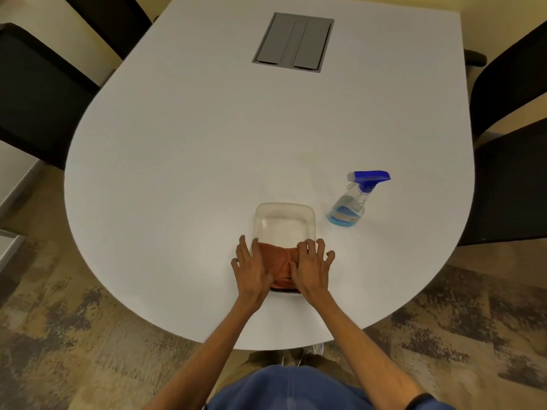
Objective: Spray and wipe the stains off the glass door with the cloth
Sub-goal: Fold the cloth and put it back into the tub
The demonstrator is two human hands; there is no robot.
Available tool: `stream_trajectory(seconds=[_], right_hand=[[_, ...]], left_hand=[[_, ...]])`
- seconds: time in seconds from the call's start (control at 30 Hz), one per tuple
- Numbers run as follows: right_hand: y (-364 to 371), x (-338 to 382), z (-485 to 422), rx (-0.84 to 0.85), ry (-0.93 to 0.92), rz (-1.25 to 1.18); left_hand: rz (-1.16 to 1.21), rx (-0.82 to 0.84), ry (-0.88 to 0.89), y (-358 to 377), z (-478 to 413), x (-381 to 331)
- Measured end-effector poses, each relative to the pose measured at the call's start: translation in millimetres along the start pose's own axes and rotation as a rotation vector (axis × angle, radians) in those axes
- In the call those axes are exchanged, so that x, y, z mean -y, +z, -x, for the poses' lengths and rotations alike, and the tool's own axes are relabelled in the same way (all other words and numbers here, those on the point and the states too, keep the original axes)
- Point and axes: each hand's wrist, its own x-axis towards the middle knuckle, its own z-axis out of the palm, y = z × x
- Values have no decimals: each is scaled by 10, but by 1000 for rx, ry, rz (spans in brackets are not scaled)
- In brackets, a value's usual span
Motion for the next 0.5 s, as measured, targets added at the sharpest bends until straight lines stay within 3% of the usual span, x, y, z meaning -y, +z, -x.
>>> stream_trajectory(seconds=[0.13,0.23,0.37,0.5], right_hand=[[-114,-79,21,-312,-28,-227],[-338,-148,-38,-521,93,-472],[-825,-344,-266,-724,321,-703],[-1225,-533,-513,-709,294,-834]], left_hand=[[158,-185,95,-64,4,-179],[279,-235,197,-162,-98,-426],[512,-148,354,-310,-293,-915],[628,18,444,-460,-547,-1470]])
